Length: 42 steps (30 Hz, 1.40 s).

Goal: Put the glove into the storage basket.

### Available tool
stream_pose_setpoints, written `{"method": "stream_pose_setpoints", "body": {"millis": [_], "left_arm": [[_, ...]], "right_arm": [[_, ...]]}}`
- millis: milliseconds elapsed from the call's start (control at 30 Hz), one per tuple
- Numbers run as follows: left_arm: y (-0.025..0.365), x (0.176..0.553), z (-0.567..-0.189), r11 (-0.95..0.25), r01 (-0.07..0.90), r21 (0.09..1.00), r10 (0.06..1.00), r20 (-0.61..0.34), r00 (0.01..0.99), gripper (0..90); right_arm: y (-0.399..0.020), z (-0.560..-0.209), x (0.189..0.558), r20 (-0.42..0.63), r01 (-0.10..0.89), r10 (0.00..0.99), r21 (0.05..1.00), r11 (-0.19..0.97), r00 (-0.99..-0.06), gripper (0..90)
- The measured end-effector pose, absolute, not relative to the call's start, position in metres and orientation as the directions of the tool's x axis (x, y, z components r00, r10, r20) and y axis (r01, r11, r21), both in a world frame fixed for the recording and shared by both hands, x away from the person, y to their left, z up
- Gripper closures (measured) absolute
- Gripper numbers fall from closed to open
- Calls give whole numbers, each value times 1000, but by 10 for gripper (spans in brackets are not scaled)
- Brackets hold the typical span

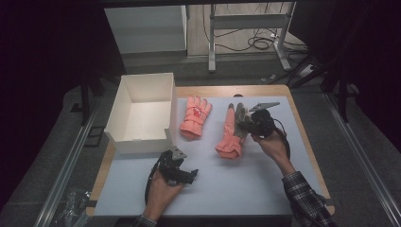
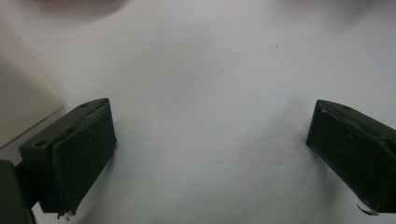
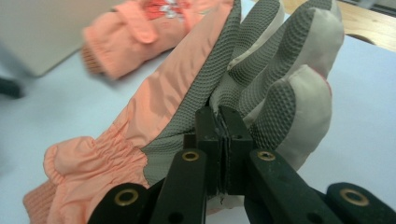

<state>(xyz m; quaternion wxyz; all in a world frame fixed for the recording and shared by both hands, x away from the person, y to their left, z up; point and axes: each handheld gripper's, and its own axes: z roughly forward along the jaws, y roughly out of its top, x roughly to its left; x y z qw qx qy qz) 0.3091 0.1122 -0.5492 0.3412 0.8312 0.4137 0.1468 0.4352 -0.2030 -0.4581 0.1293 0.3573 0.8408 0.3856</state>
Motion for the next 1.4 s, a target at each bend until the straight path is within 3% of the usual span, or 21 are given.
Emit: {"method": "stream_pose_setpoints", "body": {"millis": [533, 833, 1100, 1400], "left_arm": [[112, 309, -549, -424, 586, 690, 788, -38, 615, 14], [112, 309, -549, -425, 587, 689, 788, -38, 615, 14], [112, 309, -549, -422, 587, 691, 789, -39, 613, 14], [112, 309, -549, -423, 589, 688, 789, -41, 614, 14]], "right_arm": [[-208, -462, 371, 153, 443, 490, 704, 556, -858, 871], [-205, -496, 375, 151, 464, 497, 651, 600, -854, 857], [-202, -478, 382, 88, 431, 520, 685, 588, -849, 700], [-168, -464, 414, 63, 435, 561, 703, 562, -826, 518]]}}
